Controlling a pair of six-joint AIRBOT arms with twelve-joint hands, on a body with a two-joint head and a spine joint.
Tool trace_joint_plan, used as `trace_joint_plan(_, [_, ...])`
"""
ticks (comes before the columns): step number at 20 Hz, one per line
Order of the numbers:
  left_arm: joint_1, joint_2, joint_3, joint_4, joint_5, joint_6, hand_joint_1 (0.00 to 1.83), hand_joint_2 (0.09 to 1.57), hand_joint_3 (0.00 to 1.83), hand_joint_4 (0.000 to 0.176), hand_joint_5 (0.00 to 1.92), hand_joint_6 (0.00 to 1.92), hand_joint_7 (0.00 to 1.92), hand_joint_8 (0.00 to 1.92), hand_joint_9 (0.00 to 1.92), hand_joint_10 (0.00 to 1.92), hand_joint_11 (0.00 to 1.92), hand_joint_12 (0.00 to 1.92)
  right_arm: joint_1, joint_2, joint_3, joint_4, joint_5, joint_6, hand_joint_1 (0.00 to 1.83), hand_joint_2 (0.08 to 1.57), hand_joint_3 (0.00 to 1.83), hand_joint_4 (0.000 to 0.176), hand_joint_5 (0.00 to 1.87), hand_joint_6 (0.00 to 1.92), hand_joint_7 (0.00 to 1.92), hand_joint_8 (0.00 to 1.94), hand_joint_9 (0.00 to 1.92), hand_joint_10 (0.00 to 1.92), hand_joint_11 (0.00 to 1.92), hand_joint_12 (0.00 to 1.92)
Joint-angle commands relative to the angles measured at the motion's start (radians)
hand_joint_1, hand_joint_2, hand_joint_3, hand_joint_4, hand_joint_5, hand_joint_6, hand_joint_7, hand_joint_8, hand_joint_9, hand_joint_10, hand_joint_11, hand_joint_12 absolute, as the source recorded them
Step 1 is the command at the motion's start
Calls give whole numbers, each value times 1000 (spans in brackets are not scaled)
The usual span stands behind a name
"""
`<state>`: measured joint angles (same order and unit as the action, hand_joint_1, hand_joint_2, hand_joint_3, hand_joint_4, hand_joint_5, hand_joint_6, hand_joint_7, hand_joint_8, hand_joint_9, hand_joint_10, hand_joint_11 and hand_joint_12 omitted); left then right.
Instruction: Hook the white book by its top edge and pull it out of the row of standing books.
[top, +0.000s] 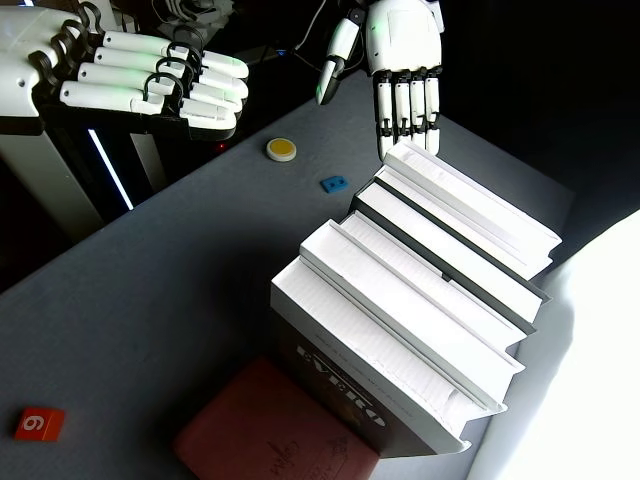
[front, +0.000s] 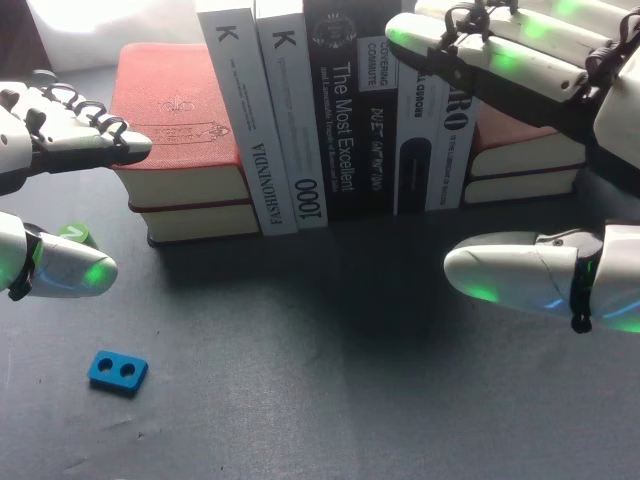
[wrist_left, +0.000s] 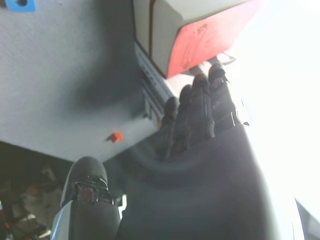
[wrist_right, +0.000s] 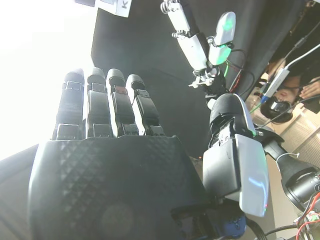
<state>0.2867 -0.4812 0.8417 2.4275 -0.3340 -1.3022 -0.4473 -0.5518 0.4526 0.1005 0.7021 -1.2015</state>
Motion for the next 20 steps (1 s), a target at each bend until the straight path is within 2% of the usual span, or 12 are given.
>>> trace_joint_plan(1, [-14, 5, 8, -14, 76, 5, 0, 1164, 7, 0, 0, 0, 0, 0, 0, 0, 0, 0, 8, 3, -2, -10, 132, 6, 0, 1124, 0, 0, 0, 0, 0, 0, 0, 0, 0, 0])
trace_joint_plan(6, [-22, 7, 3, -15, 18, 11, 0, 1165, 5, 0, 0, 0, 0, 0, 0, 0, 0, 0, 7, 3, -2, -10, 132, 6, 0, 1134, 0, 0, 0, 0, 0, 0, 0, 0, 0, 0])
trace_joint_plan(11, [-17, 1, -18, -15, 14, 11, 0, 1170, 7, 0, 0, 0, 0, 0, 0, 0, 0, 0, 8, 2, -1, -10, 150, -20, 0, 1130, 0, 0, 0, 0, 0, 0, 0, 0, 0, 0])
trace_joint_plan(15, [-18, -1, -8, -14, 35, 13, 0, 1168, 5, 0, 0, 0, 0, 0, 0, 0, 0, 0, 14, -17, 19, 37, 191, -108, 0, 1143, 4, 0, 0, 0, 0, 0, 0, 0, 0, 0])
trace_joint_plan(19, [-15, -1, -8, -14, 43, 24, 0, 1169, 4, 0, 0, 0, 0, 0, 0, 0, 0, 0, 47, -78, 72, 206, 201, -288, 0, 1148, 6, 0, 0, 0, 0, 0, 0, 0, 0, 0])
trace_joint_plan(20, [-14, -1, -8, -13, 42, 27, 0, 1171, 5, 0, 0, 0, 0, 0, 0, 0, 0, 0, 53, -102, 92, 291, 221, -341, 0, 1149, 6, 0, 0, 0, 0, 0, 0, 0, 0, 0])
